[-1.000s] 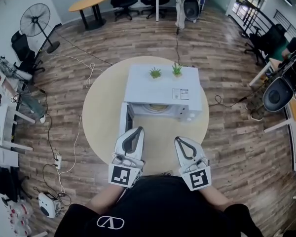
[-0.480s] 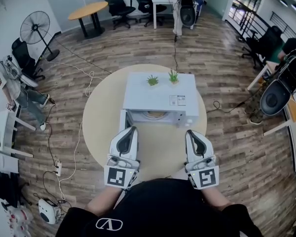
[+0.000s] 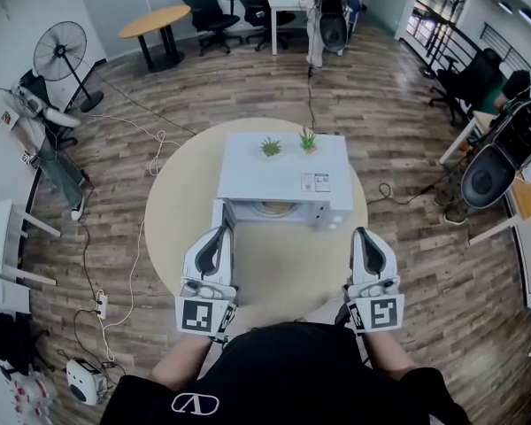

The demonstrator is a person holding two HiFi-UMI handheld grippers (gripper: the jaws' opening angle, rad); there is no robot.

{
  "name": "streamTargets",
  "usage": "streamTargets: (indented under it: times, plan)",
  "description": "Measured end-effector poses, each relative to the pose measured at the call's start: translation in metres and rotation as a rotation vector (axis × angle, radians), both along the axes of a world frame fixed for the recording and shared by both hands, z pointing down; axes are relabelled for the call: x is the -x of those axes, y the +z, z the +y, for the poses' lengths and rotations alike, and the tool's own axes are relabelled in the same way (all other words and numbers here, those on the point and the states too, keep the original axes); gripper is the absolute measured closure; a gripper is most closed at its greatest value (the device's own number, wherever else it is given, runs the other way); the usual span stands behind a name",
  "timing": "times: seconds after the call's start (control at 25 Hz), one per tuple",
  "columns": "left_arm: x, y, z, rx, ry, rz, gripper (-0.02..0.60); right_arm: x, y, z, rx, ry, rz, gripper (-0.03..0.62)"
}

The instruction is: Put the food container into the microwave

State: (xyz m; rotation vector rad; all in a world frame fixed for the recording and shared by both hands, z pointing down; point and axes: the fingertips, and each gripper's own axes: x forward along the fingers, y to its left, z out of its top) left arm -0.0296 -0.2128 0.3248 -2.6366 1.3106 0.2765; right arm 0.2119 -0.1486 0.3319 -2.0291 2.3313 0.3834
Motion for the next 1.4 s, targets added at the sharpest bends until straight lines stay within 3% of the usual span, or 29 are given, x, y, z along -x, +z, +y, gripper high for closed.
streamTargets:
  times: [0.52,1.4]
  plan:
    - [0.014,0.004,-0.003,0.017,-0.021,0.014,0.581,-0.024,0.012,0.0,0.053,0.058,-0.038,0.586]
    - [0.02,0.017,-0.008,0.038,-0.039,0.001,0.581,-0.028,0.032,-0.006,0.101,0.04,0.003,0.586]
